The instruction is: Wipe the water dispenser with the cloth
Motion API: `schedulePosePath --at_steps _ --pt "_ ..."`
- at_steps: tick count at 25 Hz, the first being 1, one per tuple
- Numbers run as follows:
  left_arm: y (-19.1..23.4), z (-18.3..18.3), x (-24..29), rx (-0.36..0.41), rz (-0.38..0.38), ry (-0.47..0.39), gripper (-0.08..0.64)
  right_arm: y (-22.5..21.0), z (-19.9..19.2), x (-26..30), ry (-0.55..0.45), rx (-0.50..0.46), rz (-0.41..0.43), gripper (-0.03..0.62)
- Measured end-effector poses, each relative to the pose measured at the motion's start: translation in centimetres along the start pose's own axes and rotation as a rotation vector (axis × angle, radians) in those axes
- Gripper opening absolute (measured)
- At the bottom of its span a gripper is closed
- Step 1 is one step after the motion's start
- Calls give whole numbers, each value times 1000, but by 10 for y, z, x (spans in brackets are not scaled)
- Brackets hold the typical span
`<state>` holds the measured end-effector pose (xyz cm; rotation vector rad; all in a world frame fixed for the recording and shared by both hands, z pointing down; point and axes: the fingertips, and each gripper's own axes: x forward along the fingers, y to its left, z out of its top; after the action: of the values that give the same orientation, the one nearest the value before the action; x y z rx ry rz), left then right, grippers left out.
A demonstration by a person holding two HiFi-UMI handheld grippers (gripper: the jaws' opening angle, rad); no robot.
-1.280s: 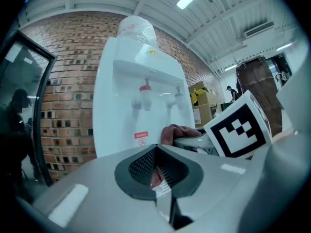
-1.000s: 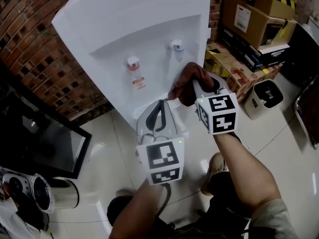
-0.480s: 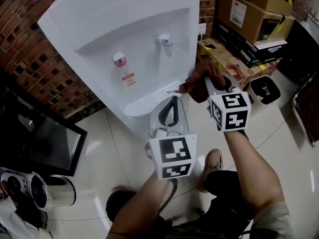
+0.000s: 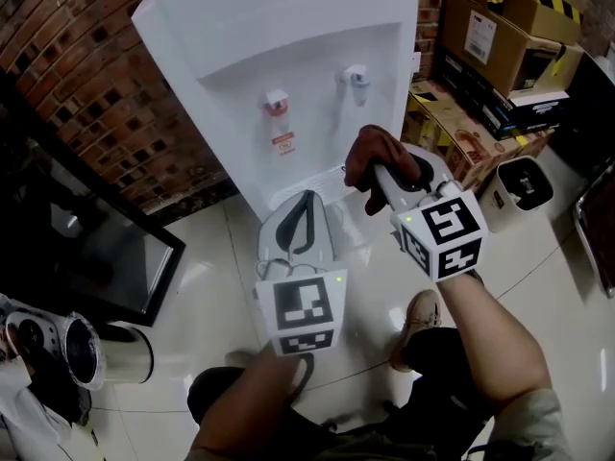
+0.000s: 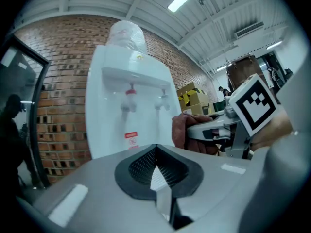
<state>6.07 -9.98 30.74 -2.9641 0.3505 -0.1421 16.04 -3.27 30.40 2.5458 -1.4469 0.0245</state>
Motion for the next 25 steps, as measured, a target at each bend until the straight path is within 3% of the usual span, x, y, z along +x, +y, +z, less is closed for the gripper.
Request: schedulePosePath --at_steps 6,9,12,15,18,25 --pt "95 -27 -51 -76 199 40 0 86 20 17 -33 -96 156 98" --pt "127 -42 -72 -97 266 71 0 141 21 31 -31 -133 256 100" --pt "149 -47 -86 -112 313 80 0 198 7 52 17 -230 360 100" --pt "163 -47 -94 -131 335 80 0 231 -21 76 105 -314 402 100" --pt "170 -42 -95 -140 343 69 0 238 -31 89 131 -320 407 97" --pt "143 -39 -68 -130 264 74 0 223 -32 85 138 -330 400 97"
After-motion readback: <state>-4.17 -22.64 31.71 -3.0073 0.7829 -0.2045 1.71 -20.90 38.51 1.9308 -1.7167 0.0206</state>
